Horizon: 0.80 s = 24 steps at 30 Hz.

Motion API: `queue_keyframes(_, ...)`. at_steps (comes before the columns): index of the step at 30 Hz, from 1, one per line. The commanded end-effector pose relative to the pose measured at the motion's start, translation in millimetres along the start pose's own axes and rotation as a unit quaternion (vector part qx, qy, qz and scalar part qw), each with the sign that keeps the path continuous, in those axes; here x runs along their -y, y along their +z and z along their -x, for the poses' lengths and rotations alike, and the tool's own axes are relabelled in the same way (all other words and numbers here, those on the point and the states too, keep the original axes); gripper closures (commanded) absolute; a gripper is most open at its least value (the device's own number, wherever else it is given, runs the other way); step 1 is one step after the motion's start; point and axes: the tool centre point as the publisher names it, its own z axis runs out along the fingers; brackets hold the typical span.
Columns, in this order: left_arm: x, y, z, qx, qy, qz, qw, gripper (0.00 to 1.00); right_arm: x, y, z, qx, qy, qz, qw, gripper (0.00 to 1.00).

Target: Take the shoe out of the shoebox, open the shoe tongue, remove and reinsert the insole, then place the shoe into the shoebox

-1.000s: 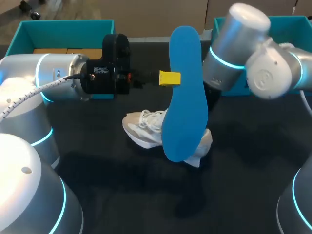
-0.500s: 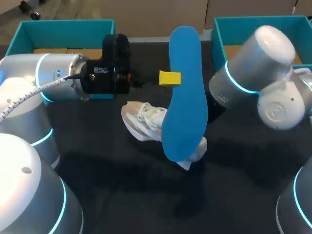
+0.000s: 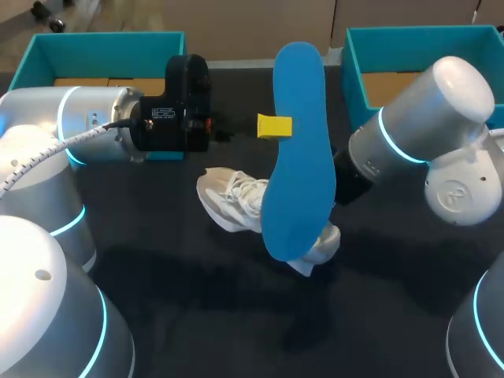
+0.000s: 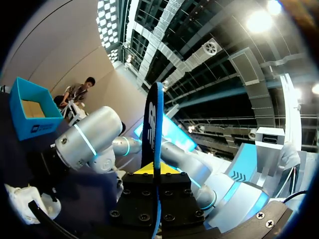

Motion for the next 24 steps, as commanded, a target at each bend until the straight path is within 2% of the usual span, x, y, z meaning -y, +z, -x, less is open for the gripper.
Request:
queue_keyframes(1, 0, 2, 1.5, -0.001, 0.0, -0.001, 1.0, 1.0, 0.6, -2, -2.2, -0.004, 0.022, 0.017, 1.0, 1.0)
queue_keyframes(2, 0, 2, 1.5, -0.001, 0.0, -0.001, 1.0, 1.0, 1.9, -4, -3.4, 0.0, 0.045, 0.003, 0.999, 1.0)
queue_keyframes(6, 0, 2, 1.5, -0.001, 0.0, -0.001, 1.0, 1.0, 3.1, -8, -8.1, 0.001, 0.107, 0.018, 0.994, 1.0)
queue_keyframes(7, 0, 2, 1.5, -0.001, 0.0, -0.001, 1.0, 1.0, 2.9, -8, -9.7, 0.0, 0.121, 0.011, 0.993, 1.0)
queue_keyframes(15, 0, 2, 1.5, -0.001, 0.0, -0.001, 1.0, 1.0, -2.5, -5, -19.1, -0.015, 0.176, 0.02, 0.984, 1.0)
queue_keyframes(20, 0, 2, 1.5, -0.001, 0.0, -0.001, 1.0, 1.0, -2.5, -4, -24.0, -0.013, 0.232, 0.039, 0.972, 1.0)
queue_keyframes(24, 0, 2, 1.5, -0.001, 0.0, -0.001, 1.0, 1.0, 0.1, 0, -28.9, -0.008, 0.263, 0.034, 0.964, 1.0)
